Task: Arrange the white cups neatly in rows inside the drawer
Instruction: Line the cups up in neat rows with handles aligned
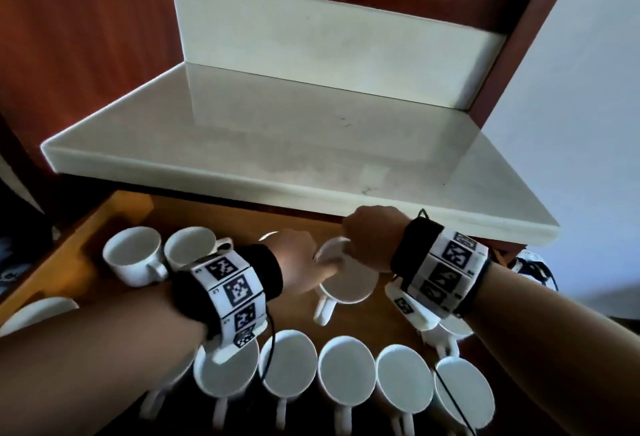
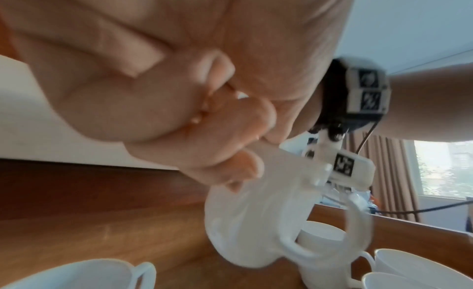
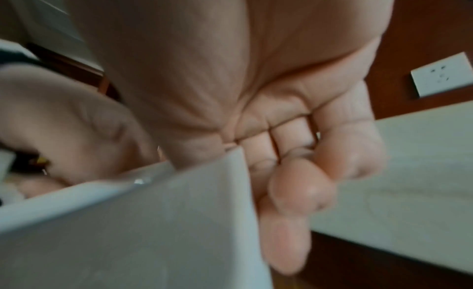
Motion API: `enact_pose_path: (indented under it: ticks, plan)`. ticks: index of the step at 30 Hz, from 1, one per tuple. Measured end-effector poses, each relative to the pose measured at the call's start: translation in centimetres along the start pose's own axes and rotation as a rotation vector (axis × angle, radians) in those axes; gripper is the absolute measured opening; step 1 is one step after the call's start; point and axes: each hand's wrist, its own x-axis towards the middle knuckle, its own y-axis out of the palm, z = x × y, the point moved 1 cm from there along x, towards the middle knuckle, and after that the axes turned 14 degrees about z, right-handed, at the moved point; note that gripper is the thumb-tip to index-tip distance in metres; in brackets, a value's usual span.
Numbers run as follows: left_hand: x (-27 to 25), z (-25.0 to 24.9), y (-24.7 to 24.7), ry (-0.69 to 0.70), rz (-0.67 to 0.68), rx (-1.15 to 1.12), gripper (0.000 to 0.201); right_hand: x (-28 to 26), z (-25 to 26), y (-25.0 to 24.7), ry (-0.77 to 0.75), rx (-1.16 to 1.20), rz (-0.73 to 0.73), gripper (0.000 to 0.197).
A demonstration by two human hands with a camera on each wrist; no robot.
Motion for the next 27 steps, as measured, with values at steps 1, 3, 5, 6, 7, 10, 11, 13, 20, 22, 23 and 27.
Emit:
enact_pose_path:
  ticks: [1, 3, 5, 6, 7, 10, 11, 13, 20, 22, 23, 27]
  plan:
    - [0.8, -0.6, 0.1, 0.011, 0.025, -0.036, 0.052, -0.4, -0.4, 0.0, 0.008, 0.006, -0.021, 0.025]
    - [2.2, -1.8, 0.3, 0.018, 0.079, -0.129, 0.041, -1.2, -1.8, 0.7, 0.053, 0.089, -0.049, 0.026]
    - [3.1, -3.1, 0.7, 0.017, 0.114, -0.238, 0.039, -1.2, -3.4, 2.2, 0.103, 0.198, -0.038, 0.028]
    - [3.4, -3.6, 1.1, 0.024, 0.143, -0.316, 0.044, -0.9, -4.1, 3.1, 0.112, 0.221, -0.013, 0.029]
    - [3.5, -4.3, 1.4, 0.046, 0.173, -0.395, 0.05, -0.5, -4.8, 4.1, 0.115, 0.223, 0.018, 0.029]
    - [3.3, -5.5, 1.4, 0.113, 0.154, -0.407, 0.066, 1.1, -6.7, 7.1, 0.119, 0.181, 0.116, 0.029]
    - [3.1, -5.6, 1.1, 0.122, 0.116, -0.36, 0.068, 1.6, -7.2, 7.9, 0.122, 0.172, 0.14, 0.029]
    - [2.9, -5.1, 0.8, 0.122, 0.034, -0.289, 0.071, 2.5, -7.8, 9.2, 0.139, 0.162, 0.183, 0.03]
    - [2.4, -1.1, 0.8, 0.002, 0.039, -0.228, 0.067, 4.7, -7.6, 11.0, 0.113, 0.112, 0.303, 0.035]
    - [2.5, 0.6, 0.7, -0.042, 0.076, -0.221, 0.061, 5.0, -7.6, 11.2, 0.109, 0.107, 0.3, 0.034]
    - [2.5, 1.5, 0.7, -0.071, 0.083, -0.209, 0.059, 5.2, -7.7, 11.3, 0.109, 0.107, 0.294, 0.034]
    - [3.1, 5.3, 0.2, -0.2, 0.067, -0.179, 0.055, 5.4, -8.1, 11.7, 0.096, 0.096, 0.31, 0.035]
